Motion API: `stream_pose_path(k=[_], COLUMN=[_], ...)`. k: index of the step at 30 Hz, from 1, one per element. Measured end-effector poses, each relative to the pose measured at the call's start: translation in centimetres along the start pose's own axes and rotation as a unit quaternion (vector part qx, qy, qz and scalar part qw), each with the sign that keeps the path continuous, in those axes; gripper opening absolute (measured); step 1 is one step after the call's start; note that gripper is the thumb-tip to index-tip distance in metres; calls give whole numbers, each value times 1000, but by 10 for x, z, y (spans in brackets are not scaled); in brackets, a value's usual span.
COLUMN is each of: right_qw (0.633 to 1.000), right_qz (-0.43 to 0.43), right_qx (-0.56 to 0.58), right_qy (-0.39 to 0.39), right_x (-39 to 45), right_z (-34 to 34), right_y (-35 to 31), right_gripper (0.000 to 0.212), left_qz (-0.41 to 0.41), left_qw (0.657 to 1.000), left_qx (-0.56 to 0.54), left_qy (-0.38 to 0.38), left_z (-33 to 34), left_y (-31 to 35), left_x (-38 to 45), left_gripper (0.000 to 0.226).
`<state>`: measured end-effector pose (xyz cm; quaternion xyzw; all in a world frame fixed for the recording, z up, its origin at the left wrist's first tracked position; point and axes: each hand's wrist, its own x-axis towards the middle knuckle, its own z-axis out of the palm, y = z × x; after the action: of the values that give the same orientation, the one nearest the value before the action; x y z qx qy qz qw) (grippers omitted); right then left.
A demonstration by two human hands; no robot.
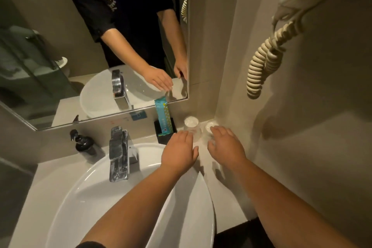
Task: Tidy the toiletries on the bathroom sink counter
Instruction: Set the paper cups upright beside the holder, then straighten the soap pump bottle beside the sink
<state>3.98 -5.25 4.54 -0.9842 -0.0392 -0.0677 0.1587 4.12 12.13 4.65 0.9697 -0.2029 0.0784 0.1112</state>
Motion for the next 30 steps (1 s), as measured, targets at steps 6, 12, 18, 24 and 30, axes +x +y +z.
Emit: stream_pose_path(k=[6, 12, 18, 24, 30], right_qw=[995, 981, 959, 955, 958], right_qz=[-71, -148, -233, -245, -248], right_qx=[-33, -38, -39, -50, -22], right_qy=[-61, -118, -156, -157, -144], right_x=[-29, -70, -90, -98, -103], right_z=[12, 34, 59, 85, 111], right_y=[-33, -84, -153, -230, -302], right_gripper=[55, 54, 56, 55, 61], left_qz=[-77, -150, -182, -223, -216], left_qw=[996, 985, 979, 970, 971], left_qx=[15, 38, 62, 80, 77], left_qy=[-37, -80, -71, -59, -65], left_z=[-11, -26, -45, -63, -82], left_y=[-19, -48, -105, -168, -223], left_x=[-69, -149, -210, -245, -269], left_gripper=[56, 56, 58, 61, 62])
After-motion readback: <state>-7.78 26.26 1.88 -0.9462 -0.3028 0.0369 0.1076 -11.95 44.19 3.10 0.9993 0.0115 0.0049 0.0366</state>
